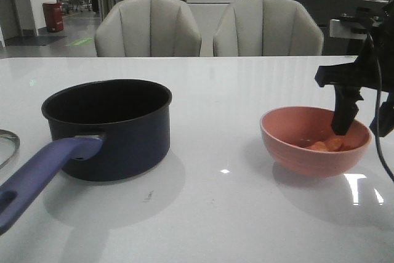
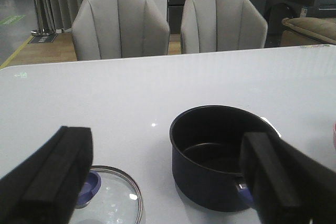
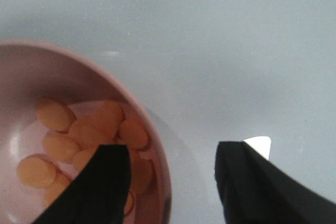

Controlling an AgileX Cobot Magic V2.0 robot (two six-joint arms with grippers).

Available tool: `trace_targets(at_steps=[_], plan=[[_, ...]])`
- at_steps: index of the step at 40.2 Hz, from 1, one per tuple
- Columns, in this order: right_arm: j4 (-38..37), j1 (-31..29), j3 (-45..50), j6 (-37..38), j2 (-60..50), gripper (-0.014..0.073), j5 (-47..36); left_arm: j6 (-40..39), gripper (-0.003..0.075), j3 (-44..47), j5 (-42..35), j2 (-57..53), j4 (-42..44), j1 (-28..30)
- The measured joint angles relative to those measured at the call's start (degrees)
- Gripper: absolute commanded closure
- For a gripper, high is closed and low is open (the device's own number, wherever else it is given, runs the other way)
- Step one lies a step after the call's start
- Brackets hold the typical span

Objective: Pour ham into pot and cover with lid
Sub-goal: 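Lower the right gripper to the pink bowl rim and grasp it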

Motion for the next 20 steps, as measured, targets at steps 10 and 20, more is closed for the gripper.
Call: trace_targets(at_steps=[10, 20], plan=[[0.37, 0.0, -0.34, -0.09, 2.91, 0.046, -0.83, 0.0, 0.0116, 0.0, 0.0, 0.0, 0.0, 0.0], [2.39, 0.0, -0.8, -0.21, 2.93, 0.0456, -1.72, 0.0, 0.0116, 0.0, 0.0, 0.0, 0.0, 0.0]])
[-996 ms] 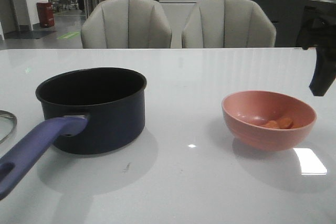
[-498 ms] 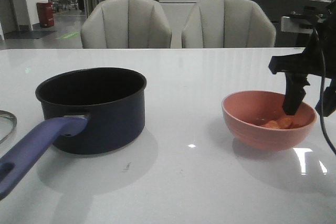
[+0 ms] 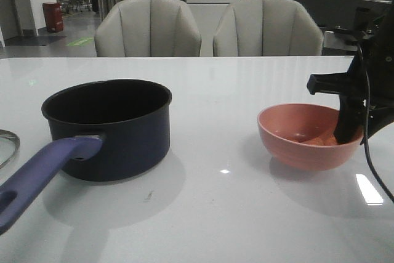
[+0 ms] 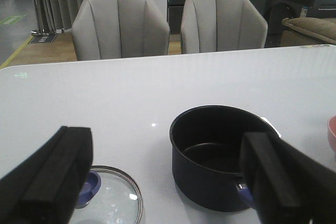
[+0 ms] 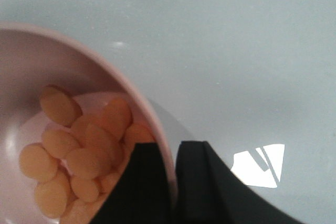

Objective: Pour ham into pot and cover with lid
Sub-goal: 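Lift the pink bowl and carry it over the pot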

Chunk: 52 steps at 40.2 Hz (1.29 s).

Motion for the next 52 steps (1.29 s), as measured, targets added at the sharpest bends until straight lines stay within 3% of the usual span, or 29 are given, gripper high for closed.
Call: trace_targets(at_steps=[6, 15, 23, 35, 44, 52], plan=[[0.86, 0.0, -0.51, 0.1, 0.0, 0.0456, 0.26, 0.0, 0.0116, 0.0, 0.0, 0.0, 0.0, 0.0], [-1.73, 3.01, -9.12, 0.02, -1.14, 0.0456, 7.81, 0.0, 0.0116, 0.0, 0.0, 0.0, 0.0, 0.0], [-9.94, 12.97, -22.29, 0.56, -2.45, 0.0456, 14.52, 0.0, 0.0116, 0.0, 0.0, 0.0, 0.0, 0.0], [-25.86, 29.05, -35.95, 7.19, 0.29, 0.0456, 16.07, 0.0, 0.0116, 0.0, 0.0, 0.0, 0.0, 0.0], [-43.23, 36.85, -38.84, 16.7, 5.95, 0.0456, 12.04, 0.0, 0.0116, 0.0, 0.0, 0.0, 0.0, 0.0], [-55.04, 38.51, -37.57, 33.12, 7.55, 0.0456, 0.99, 0.0, 0.0116, 0.0, 0.0, 0.0, 0.0, 0.0]])
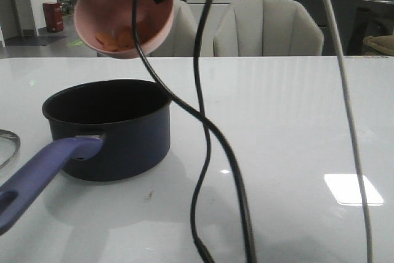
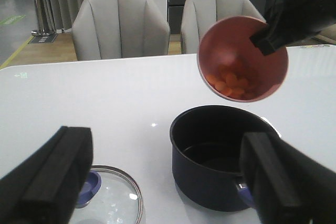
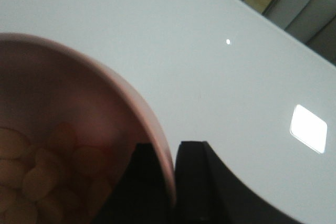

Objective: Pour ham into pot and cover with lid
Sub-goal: 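Lift the pink bowl and carry it over the pot, then tilt the pink bowl with the right gripper to pour carrots into the pot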

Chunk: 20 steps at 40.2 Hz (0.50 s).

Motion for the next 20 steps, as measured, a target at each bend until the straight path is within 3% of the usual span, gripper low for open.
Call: trace_targets(at_steps=[10, 20], plan=[[-20.07, 0.0, 7.31, 22.93, 0.0, 0.0456, -15.0, 0.0, 0.0116, 0.0, 0.0, 0.0, 0.0, 0.0], [-52.66, 0.0, 13.8, 58.5, 0.05, 0.0456, -18.11, 0.0, 0.0116, 0.0, 0.0, 0.0, 0.0, 0.0]])
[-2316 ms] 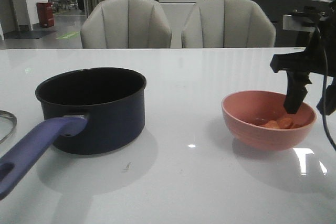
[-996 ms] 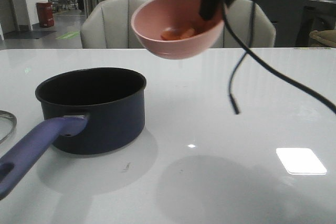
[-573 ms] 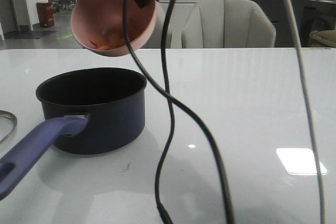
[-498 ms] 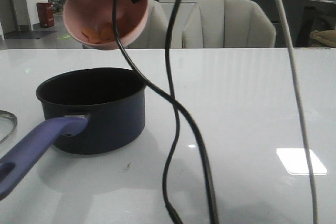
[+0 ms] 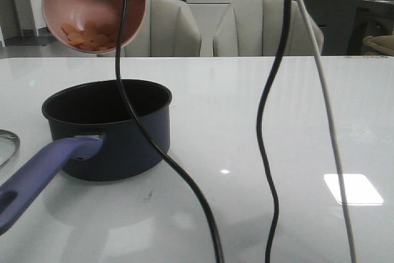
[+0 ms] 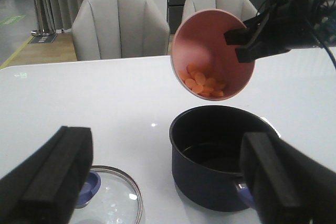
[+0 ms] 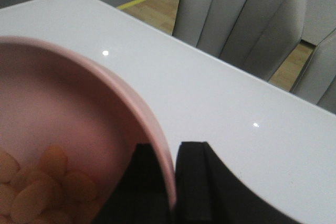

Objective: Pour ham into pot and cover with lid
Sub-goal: 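Tilt the pink bowl with the right gripper to pour carrots into the pot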

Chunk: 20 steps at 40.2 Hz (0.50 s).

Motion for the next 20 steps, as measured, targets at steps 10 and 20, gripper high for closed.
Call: trace_targets(at_steps=[10, 20], plan=[[-5.82, 0.0, 2.34, 10.89, 0.0, 0.0456, 1.37, 0.0, 0.0116, 0.0, 0.0, 0.0, 0.0, 0.0], [-5.93, 0.0, 2.42, 13.06, 0.0, 0.0456, 1.37, 0.0, 0.0116, 0.0, 0.0, 0.0, 0.0, 0.0]])
